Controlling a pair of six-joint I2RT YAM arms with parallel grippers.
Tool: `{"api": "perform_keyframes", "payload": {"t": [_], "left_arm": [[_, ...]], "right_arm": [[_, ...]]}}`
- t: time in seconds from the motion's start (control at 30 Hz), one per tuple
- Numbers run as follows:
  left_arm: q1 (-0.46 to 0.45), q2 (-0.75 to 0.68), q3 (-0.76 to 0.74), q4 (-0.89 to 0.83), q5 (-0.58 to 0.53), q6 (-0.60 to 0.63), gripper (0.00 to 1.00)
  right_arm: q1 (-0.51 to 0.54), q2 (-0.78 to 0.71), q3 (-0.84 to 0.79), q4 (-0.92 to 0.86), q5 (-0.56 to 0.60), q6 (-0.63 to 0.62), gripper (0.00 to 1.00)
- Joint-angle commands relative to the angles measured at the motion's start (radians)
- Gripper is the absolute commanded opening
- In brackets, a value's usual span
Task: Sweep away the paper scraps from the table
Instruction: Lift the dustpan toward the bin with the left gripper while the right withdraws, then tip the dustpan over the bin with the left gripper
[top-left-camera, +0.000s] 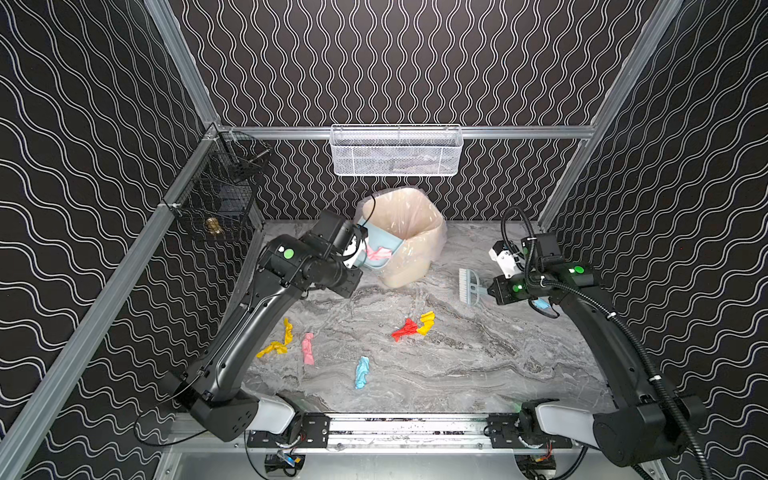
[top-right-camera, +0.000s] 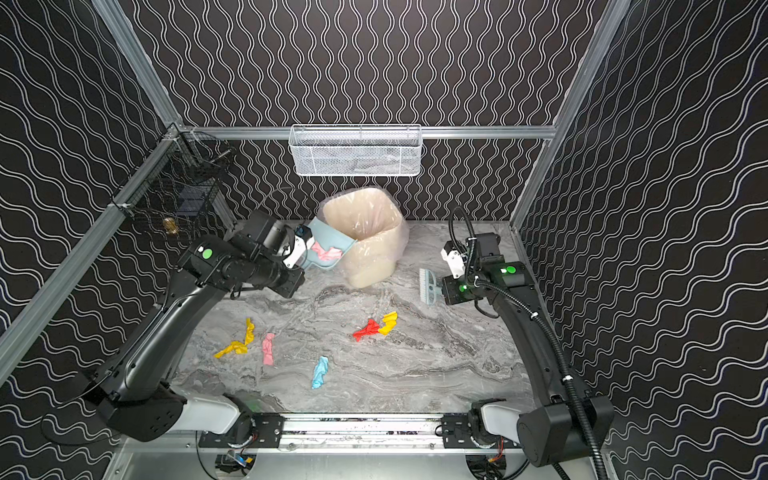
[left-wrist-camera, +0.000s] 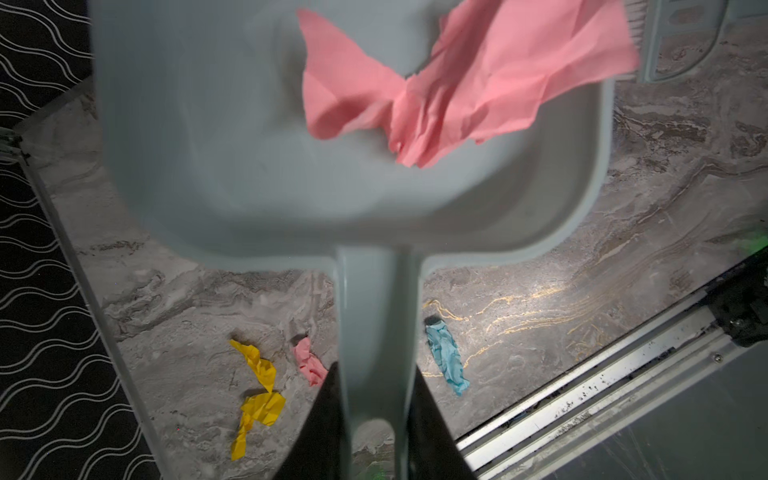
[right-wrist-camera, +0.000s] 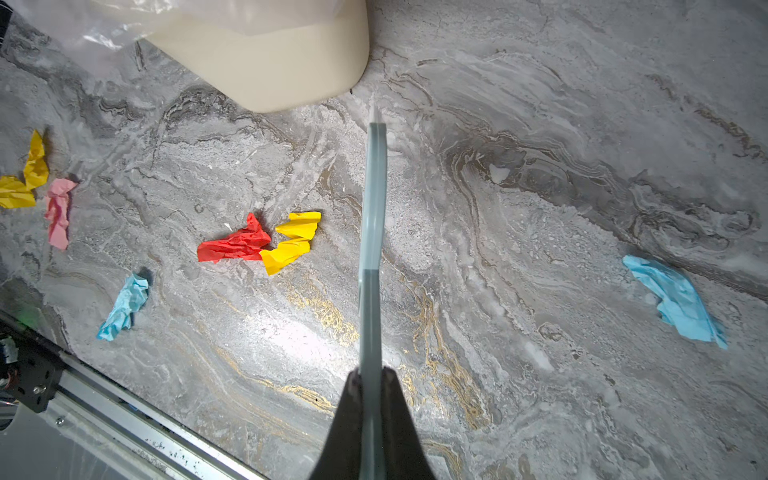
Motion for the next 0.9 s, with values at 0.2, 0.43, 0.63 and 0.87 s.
{"api": "perform_keyframes", "payload": {"t": [0.2, 0.43, 0.63, 0.87], "left_arm": [[0.104, 0.158, 0.209, -0.014, -0.087, 0.144, 0.0], [0.112, 0.312, 0.385, -0.024, -0.145, 0.195, 0.0], [0.074, 0.41, 0.451, -0.031, -0.292, 0.247, 0.0], [-0.045, 0.495, 0.46, 0.001, -0.6, 0.326, 0.0]], "right_arm": [[0.0, -0.021, -0.01, 0.033, -0.058, -0.021, 0.0], [0.001, -0.052, -0.037, 0.045, -0.073, -0.018, 0.0], [0.0, -0.072, -0.062, 0.057, -0.082, -0.016, 0.0], [0.001, -0.066, -0.066, 0.066, -0.098, -0.017, 0.0]]}}
